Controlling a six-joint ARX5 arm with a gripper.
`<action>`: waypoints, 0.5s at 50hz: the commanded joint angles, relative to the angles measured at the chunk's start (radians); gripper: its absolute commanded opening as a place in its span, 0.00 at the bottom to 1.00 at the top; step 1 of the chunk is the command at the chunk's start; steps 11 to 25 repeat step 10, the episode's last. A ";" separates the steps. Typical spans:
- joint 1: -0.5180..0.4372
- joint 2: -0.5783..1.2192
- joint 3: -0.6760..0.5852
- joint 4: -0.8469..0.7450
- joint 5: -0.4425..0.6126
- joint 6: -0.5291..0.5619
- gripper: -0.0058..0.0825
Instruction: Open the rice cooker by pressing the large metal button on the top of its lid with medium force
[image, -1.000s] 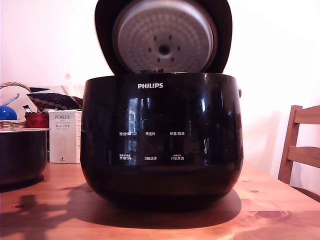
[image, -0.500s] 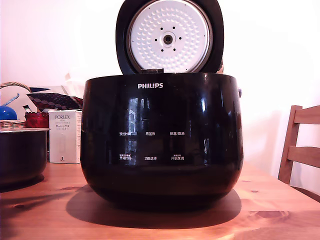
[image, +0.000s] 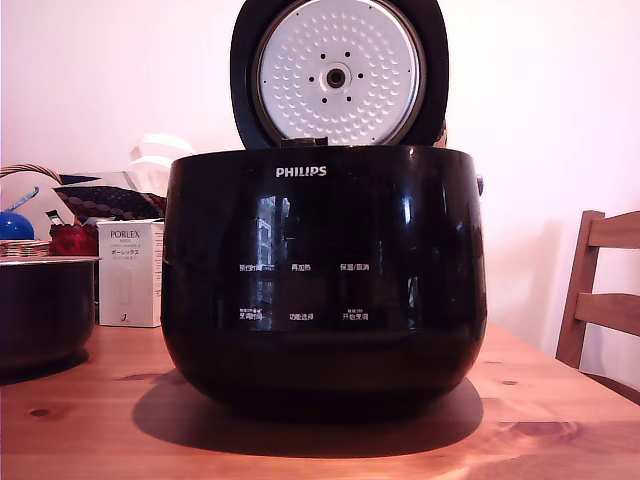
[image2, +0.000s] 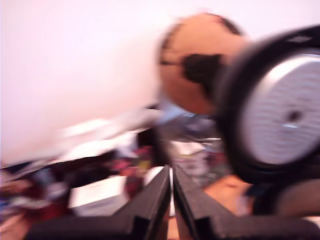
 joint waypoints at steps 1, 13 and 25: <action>0.016 -0.003 0.008 0.009 0.003 0.004 0.04; 0.028 -0.003 0.008 0.010 0.006 0.004 0.04; 0.028 -0.003 0.008 0.010 0.006 0.004 0.04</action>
